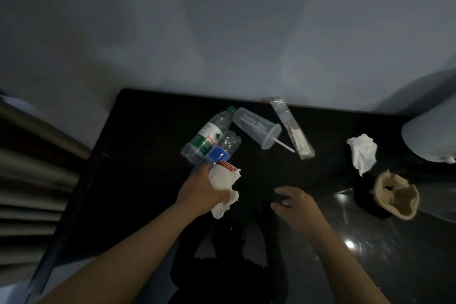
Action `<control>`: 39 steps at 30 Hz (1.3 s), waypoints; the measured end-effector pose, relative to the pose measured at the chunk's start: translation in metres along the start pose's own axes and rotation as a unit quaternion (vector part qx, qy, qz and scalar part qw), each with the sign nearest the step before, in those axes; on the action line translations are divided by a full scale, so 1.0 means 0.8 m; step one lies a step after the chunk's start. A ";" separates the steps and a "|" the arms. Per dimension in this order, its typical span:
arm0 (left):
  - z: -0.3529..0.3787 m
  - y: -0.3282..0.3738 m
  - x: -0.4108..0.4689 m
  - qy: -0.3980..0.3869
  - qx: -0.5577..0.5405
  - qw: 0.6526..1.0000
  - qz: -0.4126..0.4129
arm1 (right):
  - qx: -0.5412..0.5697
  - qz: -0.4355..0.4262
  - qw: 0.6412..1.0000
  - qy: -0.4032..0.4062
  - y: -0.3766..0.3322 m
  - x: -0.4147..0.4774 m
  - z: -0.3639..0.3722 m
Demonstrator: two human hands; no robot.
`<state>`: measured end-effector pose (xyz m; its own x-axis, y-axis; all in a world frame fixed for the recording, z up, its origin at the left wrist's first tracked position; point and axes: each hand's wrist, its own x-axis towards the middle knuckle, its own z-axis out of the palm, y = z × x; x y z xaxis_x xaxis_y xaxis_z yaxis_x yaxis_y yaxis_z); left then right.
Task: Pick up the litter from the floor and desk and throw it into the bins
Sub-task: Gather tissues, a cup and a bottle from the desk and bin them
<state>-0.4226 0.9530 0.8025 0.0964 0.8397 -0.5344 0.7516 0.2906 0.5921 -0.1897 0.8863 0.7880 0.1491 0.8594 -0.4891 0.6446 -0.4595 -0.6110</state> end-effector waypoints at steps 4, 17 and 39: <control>-0.041 -0.039 -0.027 0.034 -0.040 0.998 -0.028 | -0.022 -0.026 0.998 -0.054 -0.037 0.014 0.028; -0.099 -0.150 -0.075 0.110 -0.111 0.980 -0.121 | -0.148 -0.078 0.984 -0.065 -0.153 0.063 0.123; -0.097 -0.144 -0.076 0.116 -0.135 0.979 -0.102 | -0.193 0.013 0.980 0.047 -0.117 0.058 0.123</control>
<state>-0.5653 0.9039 0.8133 -0.2122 0.8233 -0.5264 0.5360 0.5484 0.6418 -0.3170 0.9470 0.7608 0.2251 0.8742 -0.4303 0.8729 -0.3772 -0.3095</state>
